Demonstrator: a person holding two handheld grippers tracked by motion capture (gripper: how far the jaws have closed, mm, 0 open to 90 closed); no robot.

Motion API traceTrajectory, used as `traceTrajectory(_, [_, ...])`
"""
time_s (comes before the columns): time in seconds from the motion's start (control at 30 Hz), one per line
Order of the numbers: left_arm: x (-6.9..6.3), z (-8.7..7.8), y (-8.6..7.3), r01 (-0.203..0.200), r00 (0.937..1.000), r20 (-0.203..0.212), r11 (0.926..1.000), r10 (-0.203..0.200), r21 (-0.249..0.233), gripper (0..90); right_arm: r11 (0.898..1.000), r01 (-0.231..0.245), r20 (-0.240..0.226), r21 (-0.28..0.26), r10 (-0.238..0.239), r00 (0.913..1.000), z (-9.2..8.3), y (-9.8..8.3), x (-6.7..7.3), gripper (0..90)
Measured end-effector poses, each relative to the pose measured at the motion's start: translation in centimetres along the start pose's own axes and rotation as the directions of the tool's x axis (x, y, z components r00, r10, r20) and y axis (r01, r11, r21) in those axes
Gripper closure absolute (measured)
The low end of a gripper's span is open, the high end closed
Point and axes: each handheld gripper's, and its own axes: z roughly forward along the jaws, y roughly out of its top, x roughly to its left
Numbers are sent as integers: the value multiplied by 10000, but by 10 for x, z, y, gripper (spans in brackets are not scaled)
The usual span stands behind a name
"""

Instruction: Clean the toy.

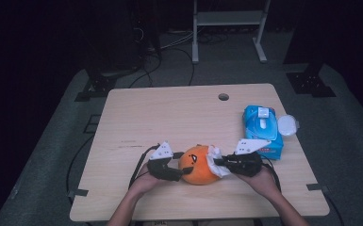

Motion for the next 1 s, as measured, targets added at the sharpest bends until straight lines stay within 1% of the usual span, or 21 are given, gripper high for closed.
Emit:
traceTrajectory(0.03, [0, 0, 0, 87, 10000, -31, 10000, -88, -31, 336, 10000, 46, -149, -47, -46, 9999, 1, 2, 3, 848])
traceTrajectory(0.17, [1, 1, 0, 181, 9998, -130, 9998, -182, -54, 337, 9980, 629, -504, -35, -630, 9967, 12, 11, 19, 848])
traceTrajectory(0.2, [1, 1, 0, 189, 9997, -127, 9998, -189, -46, 337, 9969, 789, -478, 58, -786, 9958, 15, 12, 21, 848])
traceTrajectory(0.27, [3, 0, -1, 232, 9997, -78, 9997, -233, -68, 342, 9955, 930, -411, 163, -923, 9949, 17, 10, 22, 848])
traceTrajectory(0.3, [3, 0, -1, 241, 9997, -71, 9997, -241, -48, 344, 9961, 863, -414, 156, -856, 9955, 16, 9, 20, 849])
traceTrajectory(0.37, [4, 0, -2, 296, 9996, -40, 9995, -296, -101, 344, 9969, 764, -274, 159, -760, 9967, 12, 5, 17, 849])
traceTrajectory(0.47, [6, -1, -3, 255, 9997, 2, 9996, -255, -82, 344, 9986, 501, -84, 148, -500, 9987, 4, -3, 10, 849])
traceTrajectory(0.6, [6, -1, -3, 253, 9997, -4, 9996, -253, -96, 344, 9997, 121, 423, 221, -131, 9990, -9, -16, 0, 849])
traceTrajectory(0.63, [5, -1, -3, 246, 9997, 7, 9996, -246, -99, 344, 9997, 39, 486, 235, -50, 9988, -11, -18, -2, 849])
traceTrajectory(0.67, [5, -1, -3, 243, 9997, 5, 9997, -243, -101, 344, 9998, -106, 447, 184, 98, 9990, -14, -21, -5, 849])
traceTrajectory(0.73, [4, 0, -3, 213, 9998, -17, 9997, -213, -76, 344, 9998, -103, 444, 178, 95, 9990, -14, -21, -5, 849])
traceTrajectory(0.83, [4, -1, -3, 154, 9999, -19, 9999, -154, -48, 344, 9999, -22, 411, 102, 18, 9992, -10, -17, -4, 848])
traceTrajectory(1.0, [1, 0, -2, -133, 9999, 23, 9999, 133, 33, 345, 9999, 103, 201, 47, -104, 9997, -2, -8, -3, 848])
